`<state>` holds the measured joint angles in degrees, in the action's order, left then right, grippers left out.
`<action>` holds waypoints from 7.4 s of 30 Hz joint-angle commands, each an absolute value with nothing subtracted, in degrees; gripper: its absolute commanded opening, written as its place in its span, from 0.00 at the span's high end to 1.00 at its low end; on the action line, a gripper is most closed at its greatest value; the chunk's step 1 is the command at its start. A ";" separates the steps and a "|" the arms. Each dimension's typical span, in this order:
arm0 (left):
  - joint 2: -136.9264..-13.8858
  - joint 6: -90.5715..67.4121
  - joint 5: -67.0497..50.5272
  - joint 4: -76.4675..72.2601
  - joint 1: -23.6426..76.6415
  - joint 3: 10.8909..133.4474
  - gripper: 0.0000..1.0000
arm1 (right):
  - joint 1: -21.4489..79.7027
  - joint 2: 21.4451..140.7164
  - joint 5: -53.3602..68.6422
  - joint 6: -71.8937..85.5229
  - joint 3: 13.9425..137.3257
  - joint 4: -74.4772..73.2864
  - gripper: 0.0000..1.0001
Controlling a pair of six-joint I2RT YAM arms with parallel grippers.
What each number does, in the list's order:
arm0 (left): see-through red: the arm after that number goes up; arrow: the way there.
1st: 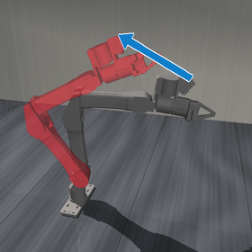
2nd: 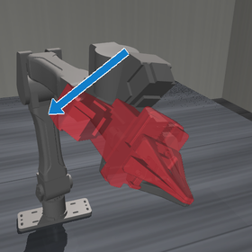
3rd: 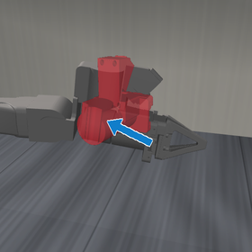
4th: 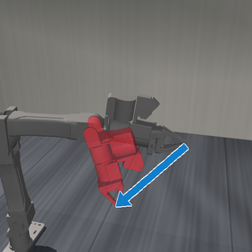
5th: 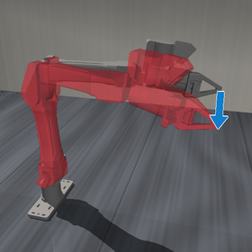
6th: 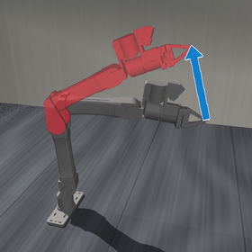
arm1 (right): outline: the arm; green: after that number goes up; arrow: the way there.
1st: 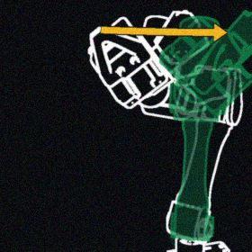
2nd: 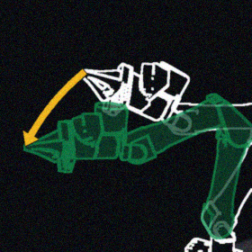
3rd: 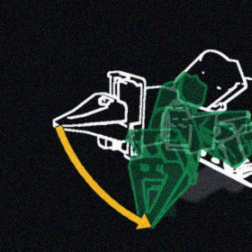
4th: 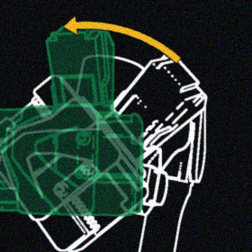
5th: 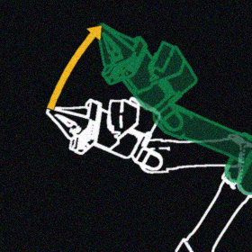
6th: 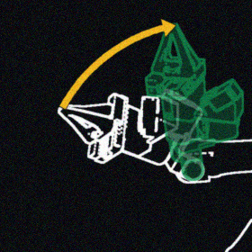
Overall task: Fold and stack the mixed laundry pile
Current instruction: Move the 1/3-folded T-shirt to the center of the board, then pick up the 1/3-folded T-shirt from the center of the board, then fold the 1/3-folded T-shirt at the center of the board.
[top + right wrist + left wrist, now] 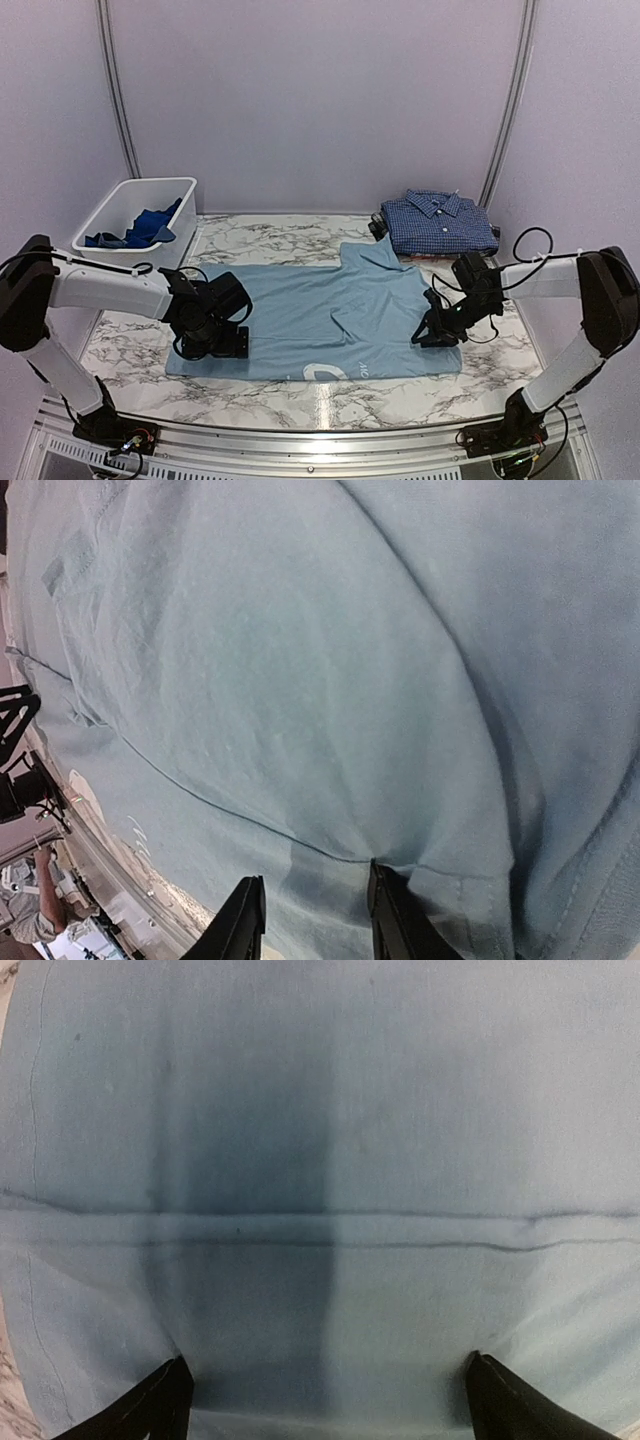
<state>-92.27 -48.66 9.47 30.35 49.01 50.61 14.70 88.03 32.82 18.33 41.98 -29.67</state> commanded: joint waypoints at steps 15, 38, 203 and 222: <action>-88.94 -49.11 11.27 44.90 54.30 58.02 0.01 | 14.07 74.32 32.12 21.30 42.23 -39.45 0.62; -88.67 -55.04 3.09 31.43 44.70 41.78 0.01 | 16.56 85.97 33.48 20.79 37.35 -29.36 0.62; -119.22 23.29 0.26 47.06 14.68 97.42 1.00 | 13.96 118.86 22.65 4.90 102.98 -40.08 1.00; -103.33 22.63 -3.41 37.30 19.57 70.41 1.00 | 18.97 103.10 27.16 13.38 66.31 -28.52 1.00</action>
<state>-103.66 23.46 -2.13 39.07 18.50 73.12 17.30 103.44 25.82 9.47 71.57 -33.28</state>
